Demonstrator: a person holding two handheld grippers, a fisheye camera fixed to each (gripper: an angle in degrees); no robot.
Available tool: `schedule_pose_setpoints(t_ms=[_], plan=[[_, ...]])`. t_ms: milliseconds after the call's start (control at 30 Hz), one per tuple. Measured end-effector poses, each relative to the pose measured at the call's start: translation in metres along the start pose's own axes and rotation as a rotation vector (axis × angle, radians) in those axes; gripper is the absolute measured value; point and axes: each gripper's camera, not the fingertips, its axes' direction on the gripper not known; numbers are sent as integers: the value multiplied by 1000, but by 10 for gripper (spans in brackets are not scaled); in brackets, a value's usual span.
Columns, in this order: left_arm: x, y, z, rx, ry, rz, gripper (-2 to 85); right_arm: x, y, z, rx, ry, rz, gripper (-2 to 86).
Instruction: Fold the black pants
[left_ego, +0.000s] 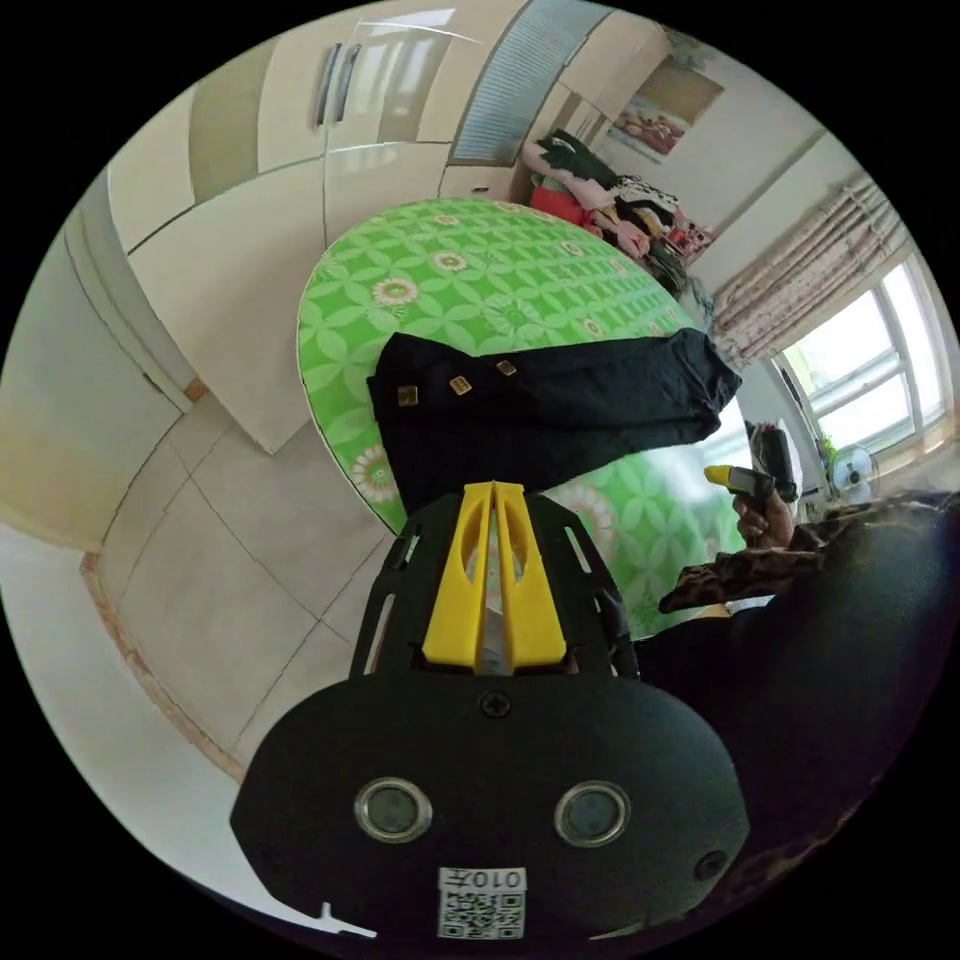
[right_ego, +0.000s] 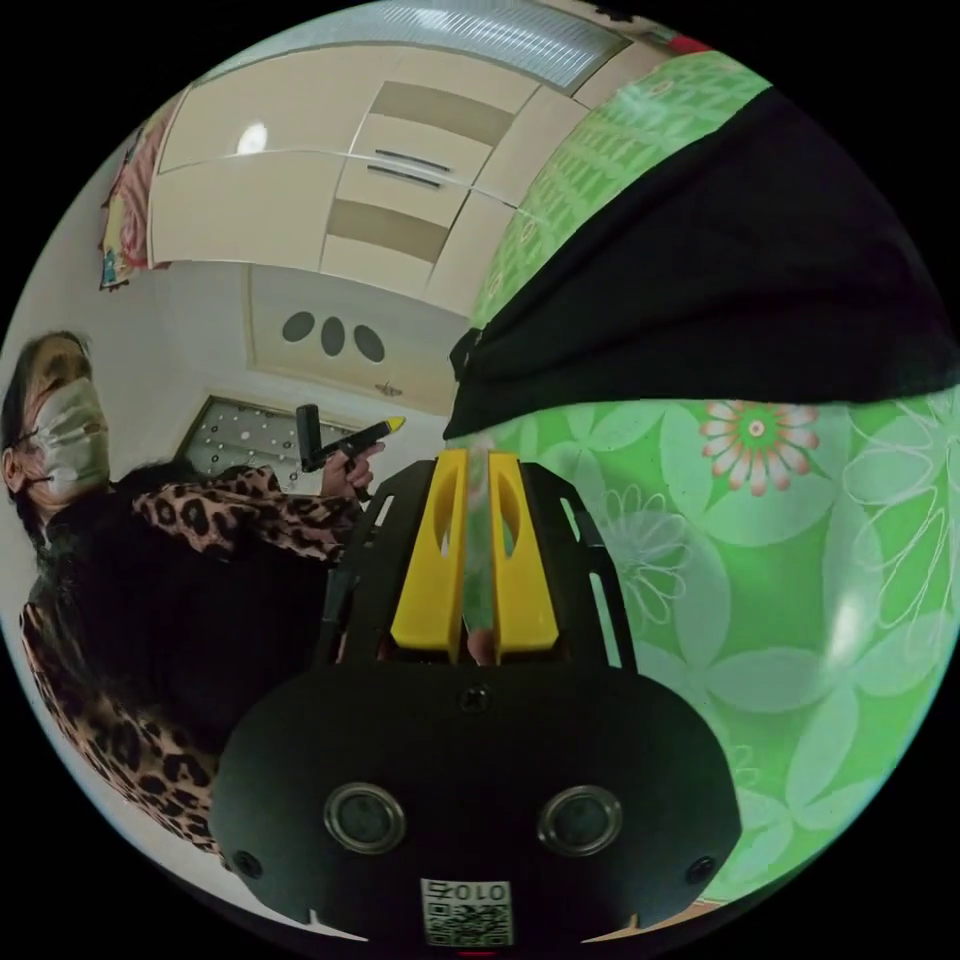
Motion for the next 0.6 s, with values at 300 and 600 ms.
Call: schedule_pose_setpoints(t_ms=[300, 600], plan=[[-26, -54, -8, -26, 54, 529, 46, -123, 59, 41, 213, 14, 189, 57], [40, -68, -1, -93, -245, 849, 95, -203, 107, 11, 341, -43, 174, 55]])
